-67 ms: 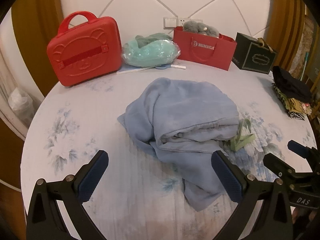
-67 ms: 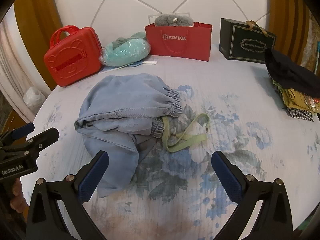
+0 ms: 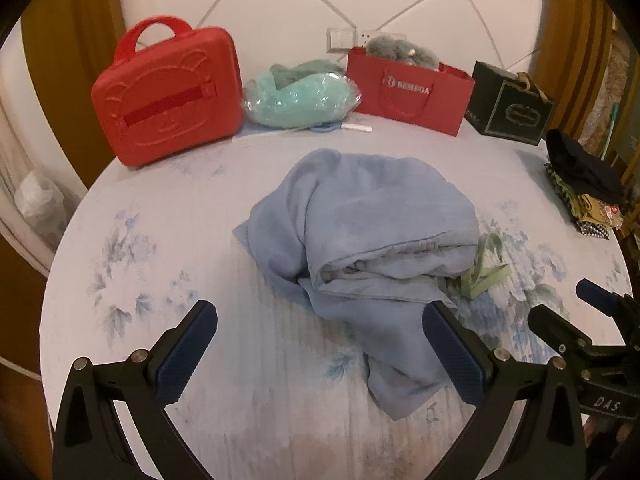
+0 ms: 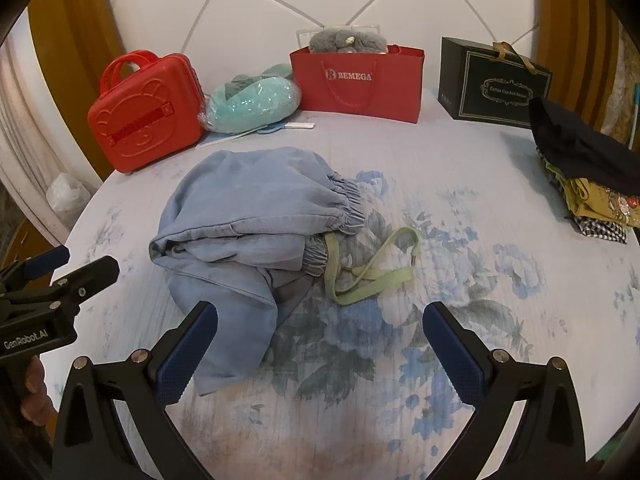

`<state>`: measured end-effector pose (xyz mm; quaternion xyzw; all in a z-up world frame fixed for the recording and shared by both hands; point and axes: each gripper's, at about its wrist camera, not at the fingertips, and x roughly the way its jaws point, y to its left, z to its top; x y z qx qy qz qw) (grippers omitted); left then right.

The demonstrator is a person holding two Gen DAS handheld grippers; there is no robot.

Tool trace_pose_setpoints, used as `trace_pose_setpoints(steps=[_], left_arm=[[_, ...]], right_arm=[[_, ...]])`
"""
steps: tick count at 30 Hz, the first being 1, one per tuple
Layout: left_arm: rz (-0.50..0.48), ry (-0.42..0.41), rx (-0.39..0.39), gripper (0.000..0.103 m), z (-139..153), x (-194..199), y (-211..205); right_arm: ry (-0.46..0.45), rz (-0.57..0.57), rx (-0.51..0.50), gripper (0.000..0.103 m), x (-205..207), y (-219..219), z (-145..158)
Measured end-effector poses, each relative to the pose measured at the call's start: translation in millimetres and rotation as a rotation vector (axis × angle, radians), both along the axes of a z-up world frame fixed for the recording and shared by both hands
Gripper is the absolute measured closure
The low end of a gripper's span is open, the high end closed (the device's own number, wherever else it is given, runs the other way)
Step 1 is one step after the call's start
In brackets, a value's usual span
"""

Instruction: Fold clothes

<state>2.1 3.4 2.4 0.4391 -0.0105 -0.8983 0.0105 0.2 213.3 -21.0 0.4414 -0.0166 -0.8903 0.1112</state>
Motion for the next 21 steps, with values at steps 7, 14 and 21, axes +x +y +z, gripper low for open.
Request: trace_pose_setpoints(steps=[7, 14, 21], left_arm=[[0.0, -0.064, 0.033, 0.0, -8.0, -5.4, -6.6], [0.0, -0.066, 0.023, 0.0, -10.5, -8.0, -3.3], [0.003, -0.072, 0.026, 0.0, -9.0, -9.6, -2.9]], right_arm=[[0.011, 0.002, 0.004, 0.0, -3.0, -2.3, -2.0], [0.014, 0.006, 0.014, 0.0, -0.9, -3.7, -4.3], [0.007, 0.016, 0.017, 0.0, 2.2, -5.4, -2.9]])
